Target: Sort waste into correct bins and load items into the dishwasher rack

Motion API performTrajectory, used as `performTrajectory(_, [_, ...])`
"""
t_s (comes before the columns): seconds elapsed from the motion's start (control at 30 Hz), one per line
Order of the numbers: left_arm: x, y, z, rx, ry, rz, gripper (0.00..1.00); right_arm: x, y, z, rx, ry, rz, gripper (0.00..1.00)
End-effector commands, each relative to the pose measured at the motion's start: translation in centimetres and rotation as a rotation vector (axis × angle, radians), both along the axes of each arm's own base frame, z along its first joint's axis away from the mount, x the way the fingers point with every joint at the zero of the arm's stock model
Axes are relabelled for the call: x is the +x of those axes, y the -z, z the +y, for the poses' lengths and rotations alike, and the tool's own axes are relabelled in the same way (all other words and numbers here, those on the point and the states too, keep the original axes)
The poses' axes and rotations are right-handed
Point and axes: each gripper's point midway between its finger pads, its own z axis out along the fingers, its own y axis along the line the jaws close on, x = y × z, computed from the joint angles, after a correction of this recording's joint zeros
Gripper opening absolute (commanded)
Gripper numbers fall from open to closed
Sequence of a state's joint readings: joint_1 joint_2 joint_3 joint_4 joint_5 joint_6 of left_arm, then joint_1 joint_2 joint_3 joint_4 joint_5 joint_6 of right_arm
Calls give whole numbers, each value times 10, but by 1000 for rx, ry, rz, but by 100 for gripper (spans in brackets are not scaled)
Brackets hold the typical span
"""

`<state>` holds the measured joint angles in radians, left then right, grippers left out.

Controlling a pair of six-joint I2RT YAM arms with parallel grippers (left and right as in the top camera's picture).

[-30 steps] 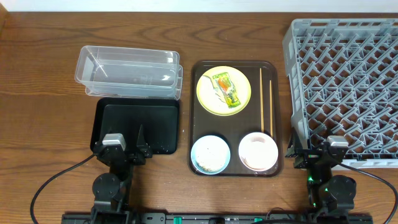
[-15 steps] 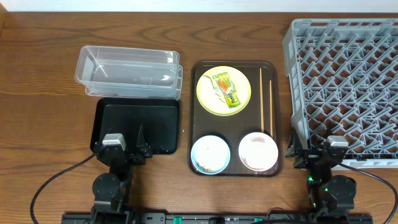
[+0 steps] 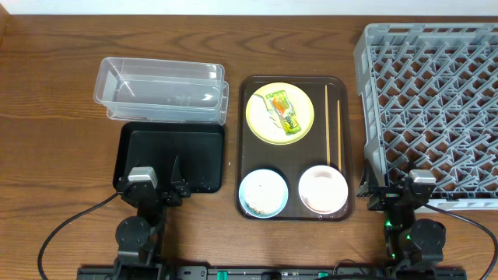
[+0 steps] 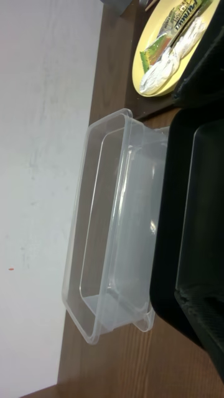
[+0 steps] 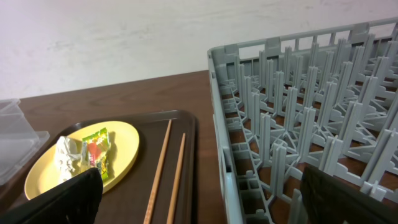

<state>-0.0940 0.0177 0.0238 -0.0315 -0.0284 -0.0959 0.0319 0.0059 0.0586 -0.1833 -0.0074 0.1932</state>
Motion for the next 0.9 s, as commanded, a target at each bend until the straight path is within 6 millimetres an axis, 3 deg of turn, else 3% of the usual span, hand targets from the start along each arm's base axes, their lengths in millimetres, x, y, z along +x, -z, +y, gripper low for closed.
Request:
performTrajectory(0.0, [-1,19,3,20,-11,58,92,0,2,-4,-8,15,4,99])
performTrajectory(0.87, [-1,19,3,20,-11,58,92,0,2,-4,-8,15,4,99])
